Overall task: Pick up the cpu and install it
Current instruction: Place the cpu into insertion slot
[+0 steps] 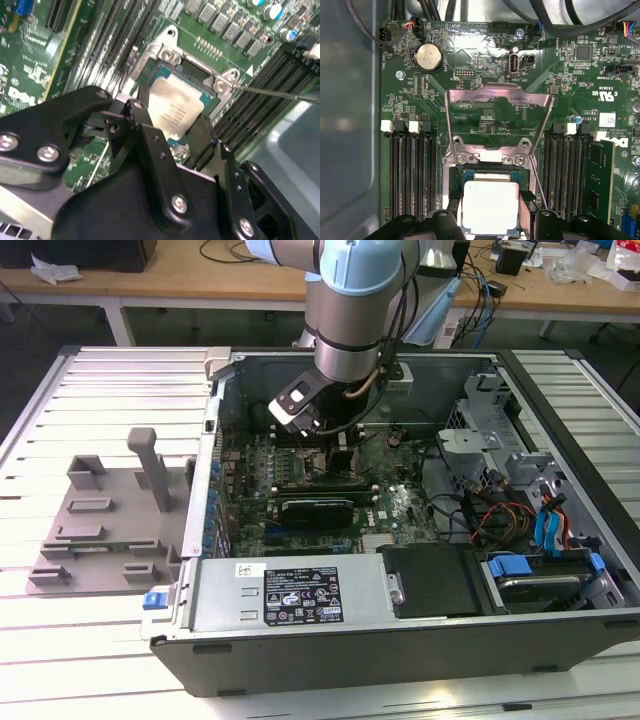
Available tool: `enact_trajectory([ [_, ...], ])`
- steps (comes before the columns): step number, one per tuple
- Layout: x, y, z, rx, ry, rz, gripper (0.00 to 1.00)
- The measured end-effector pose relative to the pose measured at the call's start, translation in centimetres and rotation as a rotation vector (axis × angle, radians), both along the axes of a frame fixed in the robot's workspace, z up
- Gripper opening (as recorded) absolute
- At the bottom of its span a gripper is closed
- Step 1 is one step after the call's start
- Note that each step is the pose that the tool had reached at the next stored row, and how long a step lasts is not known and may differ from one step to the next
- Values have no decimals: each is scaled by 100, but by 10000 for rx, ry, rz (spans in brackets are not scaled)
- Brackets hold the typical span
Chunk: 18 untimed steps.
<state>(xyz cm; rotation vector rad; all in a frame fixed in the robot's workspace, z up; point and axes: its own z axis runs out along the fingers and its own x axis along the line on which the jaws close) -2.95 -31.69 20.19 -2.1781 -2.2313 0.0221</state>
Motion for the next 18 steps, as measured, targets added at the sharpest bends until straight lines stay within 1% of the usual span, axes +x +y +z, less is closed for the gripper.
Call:
enact_trajectory([
  [8,1,1,-2,7,-2,0,54],
  [9,1,1,-2,7,-2,0,55],
  [10,1,1,-2,7,-3,1,62],
  [11,1,1,-2,7,-2,0,62],
  [12,0,21,171,7,-3,0,47],
  [13,-1,20,169,9,-4,0,29],
  [14,-7,19,139,7,-2,-2,11],
  [15,-14,16,120,7,-3,1,11],
  [16,-16,15,76,7,-2,2,11],
  [17,-16,15,52,8,-1,1,11],
  [18,-15,13,43,7,0,0,11],
])
